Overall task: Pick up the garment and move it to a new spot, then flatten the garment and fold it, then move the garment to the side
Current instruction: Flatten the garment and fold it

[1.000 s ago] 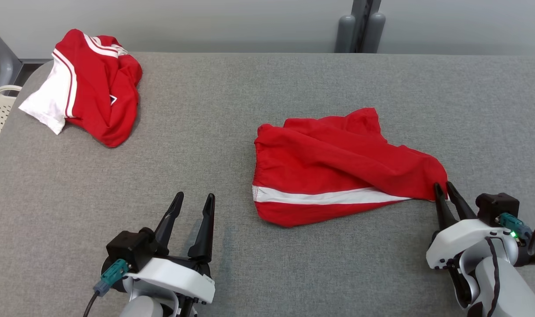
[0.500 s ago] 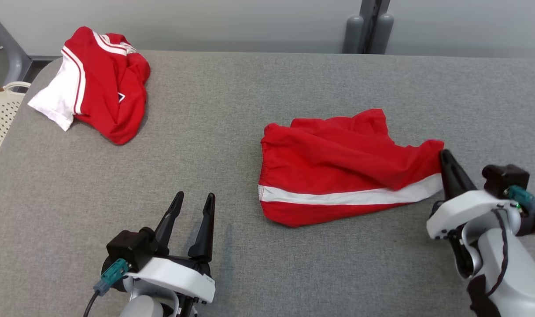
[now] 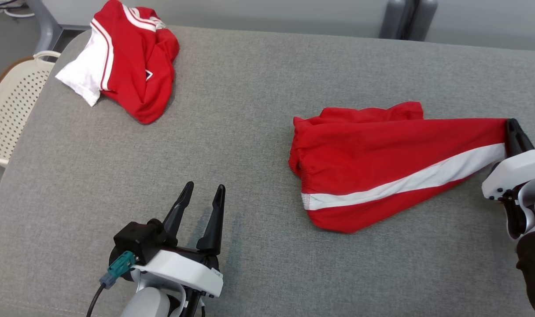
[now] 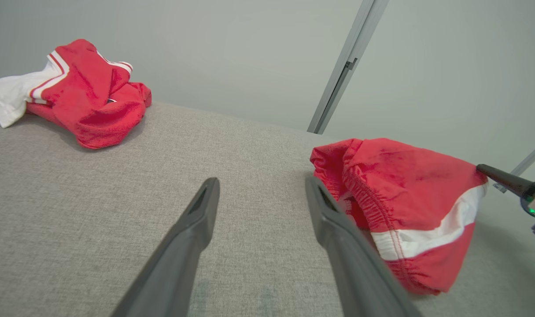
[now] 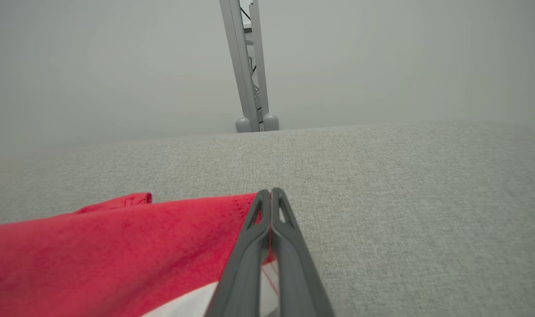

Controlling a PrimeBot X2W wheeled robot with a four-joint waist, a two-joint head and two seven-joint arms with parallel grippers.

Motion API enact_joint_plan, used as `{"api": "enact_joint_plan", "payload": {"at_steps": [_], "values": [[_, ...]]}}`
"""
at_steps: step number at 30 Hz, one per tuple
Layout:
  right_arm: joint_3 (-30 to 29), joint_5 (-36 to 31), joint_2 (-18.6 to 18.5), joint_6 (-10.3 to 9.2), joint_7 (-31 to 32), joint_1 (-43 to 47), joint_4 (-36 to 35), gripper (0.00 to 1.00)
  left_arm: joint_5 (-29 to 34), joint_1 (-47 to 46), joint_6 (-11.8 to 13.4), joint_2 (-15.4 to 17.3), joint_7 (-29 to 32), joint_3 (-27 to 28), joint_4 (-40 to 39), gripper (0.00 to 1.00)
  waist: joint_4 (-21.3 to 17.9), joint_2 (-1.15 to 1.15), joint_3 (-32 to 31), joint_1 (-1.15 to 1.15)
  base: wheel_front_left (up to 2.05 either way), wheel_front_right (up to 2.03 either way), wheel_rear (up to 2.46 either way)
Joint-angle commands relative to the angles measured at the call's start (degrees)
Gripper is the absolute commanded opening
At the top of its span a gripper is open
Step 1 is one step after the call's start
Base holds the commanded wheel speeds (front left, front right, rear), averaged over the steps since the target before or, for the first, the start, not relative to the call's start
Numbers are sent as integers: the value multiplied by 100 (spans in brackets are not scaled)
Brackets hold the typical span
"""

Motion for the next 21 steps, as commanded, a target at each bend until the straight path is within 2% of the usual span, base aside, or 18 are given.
{"api": "enact_joint_plan", "payload": {"at_steps": [1,2,3,4,5,13,21], "values": [[-76,-64,-71,10,-30,-106,56,0,-52,-85,-9,16,-1,3,-33,100,72,0,70,0,0,0,0],[-146,-86,-79,10,-30,-134,55,19,-48,-82,-1,17,-1,3,-41,100,81,0,81,0,0,0,0],[-201,-119,-70,10,-30,-138,31,42,-48,-76,8,16,-1,8,-48,100,81,0,86,0,0,0,0],[-254,-157,-50,10,-30,-127,-6,90,-46,-64,20,16,-1,16,-57,100,73,0,87,0,0,0,0],[-289,-194,-27,10,-30,-95,-42,100,-46,-48,28,16,-1,28,-64,100,54,0,82,0,0,0,0],[-216,-341,149,10,-30,284,-637,100,-34,16,-13,16,-1,-2,-93,100,-245,0,-50,0,0,0,0],[-100,-423,346,10,-30,1268,-2083,100,13,191,-13,19,-1,-35,-201,100,-650,0,-301,0,0,0,0]]}}
